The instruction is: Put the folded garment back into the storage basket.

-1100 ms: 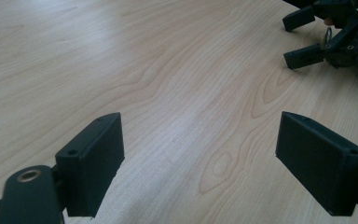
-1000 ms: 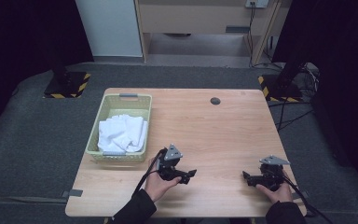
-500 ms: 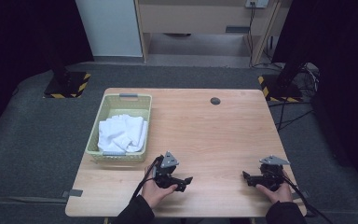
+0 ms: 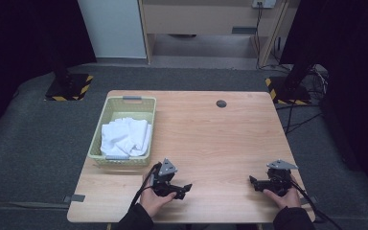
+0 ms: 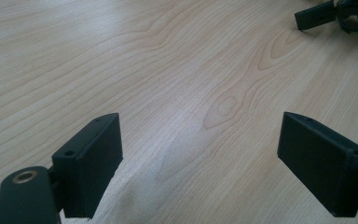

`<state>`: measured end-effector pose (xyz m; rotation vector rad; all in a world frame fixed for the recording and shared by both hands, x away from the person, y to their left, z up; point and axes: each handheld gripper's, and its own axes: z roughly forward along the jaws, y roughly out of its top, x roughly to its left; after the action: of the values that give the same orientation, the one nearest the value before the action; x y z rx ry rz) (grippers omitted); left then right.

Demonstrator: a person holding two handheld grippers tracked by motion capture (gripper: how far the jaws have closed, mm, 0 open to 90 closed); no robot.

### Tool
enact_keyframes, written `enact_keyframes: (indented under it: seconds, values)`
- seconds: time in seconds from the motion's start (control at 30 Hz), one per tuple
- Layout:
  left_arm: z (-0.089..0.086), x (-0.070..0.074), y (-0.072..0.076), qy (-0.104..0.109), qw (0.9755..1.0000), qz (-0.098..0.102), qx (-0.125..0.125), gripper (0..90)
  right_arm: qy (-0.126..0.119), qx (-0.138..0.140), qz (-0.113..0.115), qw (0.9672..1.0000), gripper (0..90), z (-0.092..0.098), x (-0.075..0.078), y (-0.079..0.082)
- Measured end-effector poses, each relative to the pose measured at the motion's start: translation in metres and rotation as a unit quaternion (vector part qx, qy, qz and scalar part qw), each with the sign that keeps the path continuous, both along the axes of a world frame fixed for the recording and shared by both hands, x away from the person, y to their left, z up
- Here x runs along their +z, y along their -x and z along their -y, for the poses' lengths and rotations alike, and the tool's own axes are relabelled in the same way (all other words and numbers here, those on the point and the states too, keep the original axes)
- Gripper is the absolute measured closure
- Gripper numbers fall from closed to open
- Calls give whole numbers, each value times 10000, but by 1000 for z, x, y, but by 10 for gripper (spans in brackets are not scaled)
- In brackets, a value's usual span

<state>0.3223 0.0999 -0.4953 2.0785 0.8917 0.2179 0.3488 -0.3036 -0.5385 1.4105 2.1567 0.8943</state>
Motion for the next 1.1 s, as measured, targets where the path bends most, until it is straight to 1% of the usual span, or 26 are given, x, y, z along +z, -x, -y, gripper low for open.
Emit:
enact_keyframes:
  seconds: [0.3,0.53,0.67,1.1]
  values:
    - [-7,-1,4,-2,10000,-52,28,131,-1,2,0,10000,6,0,0,0]
    - [-21,-4,9,-3,9998,-110,153,129,-1,3,0,10000,6,0,0,0]
    - [-26,-6,10,-23,9998,-134,176,127,-1,2,0,10000,5,0,0,0]
    - [-39,-5,13,-6,9994,-128,318,126,-2,5,-1,10000,6,0,0,0]
